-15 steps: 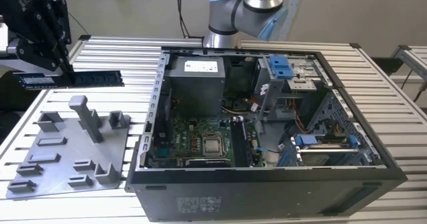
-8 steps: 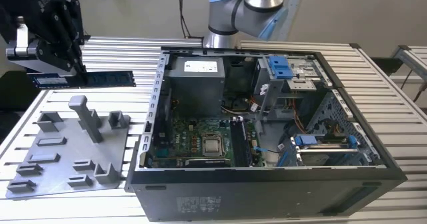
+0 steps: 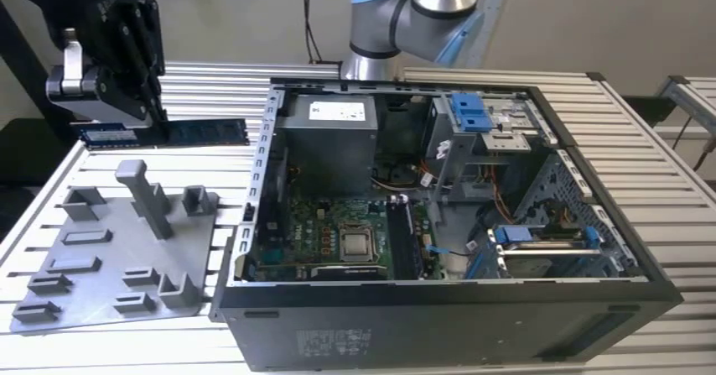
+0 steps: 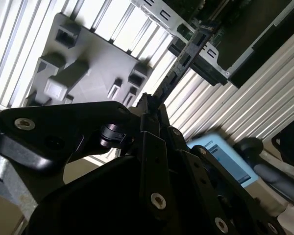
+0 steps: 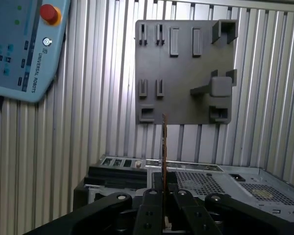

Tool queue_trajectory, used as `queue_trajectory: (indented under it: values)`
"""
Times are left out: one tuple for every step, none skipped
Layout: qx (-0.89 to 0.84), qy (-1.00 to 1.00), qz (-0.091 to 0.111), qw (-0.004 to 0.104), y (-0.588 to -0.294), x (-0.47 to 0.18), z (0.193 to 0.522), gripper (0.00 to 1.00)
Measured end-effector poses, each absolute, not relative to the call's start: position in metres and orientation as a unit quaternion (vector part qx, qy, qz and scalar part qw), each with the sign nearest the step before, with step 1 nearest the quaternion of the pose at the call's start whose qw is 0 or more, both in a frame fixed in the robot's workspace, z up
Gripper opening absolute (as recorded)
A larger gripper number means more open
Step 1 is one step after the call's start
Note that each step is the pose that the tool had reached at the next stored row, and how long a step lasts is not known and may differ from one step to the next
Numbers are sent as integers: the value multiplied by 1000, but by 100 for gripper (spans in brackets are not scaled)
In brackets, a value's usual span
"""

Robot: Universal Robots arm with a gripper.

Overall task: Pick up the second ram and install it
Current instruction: 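Pick up the second ram and move it above second insertion slot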

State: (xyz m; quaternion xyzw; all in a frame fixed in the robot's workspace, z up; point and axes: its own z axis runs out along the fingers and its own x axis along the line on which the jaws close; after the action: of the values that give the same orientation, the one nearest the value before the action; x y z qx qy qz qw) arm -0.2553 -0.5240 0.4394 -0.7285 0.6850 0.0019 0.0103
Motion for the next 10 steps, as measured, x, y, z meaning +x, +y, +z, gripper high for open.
queue_trajectory:
  values:
    - [-728, 685, 2, 10, -524, -253, 439, 14]
    - [-728, 685, 2, 10, -524, -251, 439, 14]
    - [-728, 685, 2, 10, -524, -249, 439, 14]
    - [-728, 685, 2, 10, -524, -247, 439, 14]
    - [-728, 685, 2, 10, -524, -245, 439, 14]
    - [-728, 685, 2, 10, -524, -244, 439, 14]
    - [-728, 685, 2, 10, -524, -242, 439, 14]
    - [-728, 685, 2, 10, -524, -240, 439, 14]
    - [-728, 685, 2, 10, -524, -238, 439, 14]
    - [-728, 685, 2, 10, -524, -236, 439, 14]
